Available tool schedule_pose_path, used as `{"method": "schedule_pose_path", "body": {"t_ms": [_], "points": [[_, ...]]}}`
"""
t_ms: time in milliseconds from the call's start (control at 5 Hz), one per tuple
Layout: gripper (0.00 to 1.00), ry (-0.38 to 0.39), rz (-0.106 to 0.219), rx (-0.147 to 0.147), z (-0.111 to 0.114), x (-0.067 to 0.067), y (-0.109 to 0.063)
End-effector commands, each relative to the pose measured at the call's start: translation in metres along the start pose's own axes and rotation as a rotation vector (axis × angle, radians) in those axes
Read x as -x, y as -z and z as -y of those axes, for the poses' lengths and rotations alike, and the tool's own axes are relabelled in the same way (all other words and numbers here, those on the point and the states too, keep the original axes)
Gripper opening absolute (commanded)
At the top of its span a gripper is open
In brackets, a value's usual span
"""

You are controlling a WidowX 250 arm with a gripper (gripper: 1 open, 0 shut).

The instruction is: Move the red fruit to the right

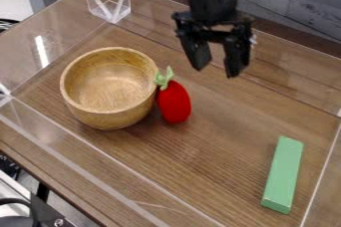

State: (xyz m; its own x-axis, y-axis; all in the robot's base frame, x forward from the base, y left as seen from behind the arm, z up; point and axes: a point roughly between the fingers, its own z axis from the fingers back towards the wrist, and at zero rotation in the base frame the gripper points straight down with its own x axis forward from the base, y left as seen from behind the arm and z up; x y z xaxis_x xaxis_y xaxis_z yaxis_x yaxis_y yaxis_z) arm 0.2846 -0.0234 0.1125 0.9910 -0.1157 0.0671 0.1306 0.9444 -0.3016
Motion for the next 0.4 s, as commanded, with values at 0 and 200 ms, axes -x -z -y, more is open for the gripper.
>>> {"method": "schedule_pose_path", "body": {"t_ms": [0, 200], "points": [[1.00, 0.026, 0.068, -0.041, 0.013, -0.010, -0.027], [1.00, 0.022, 0.085, -0.066, 0.026, -0.019, -0.037]]}}
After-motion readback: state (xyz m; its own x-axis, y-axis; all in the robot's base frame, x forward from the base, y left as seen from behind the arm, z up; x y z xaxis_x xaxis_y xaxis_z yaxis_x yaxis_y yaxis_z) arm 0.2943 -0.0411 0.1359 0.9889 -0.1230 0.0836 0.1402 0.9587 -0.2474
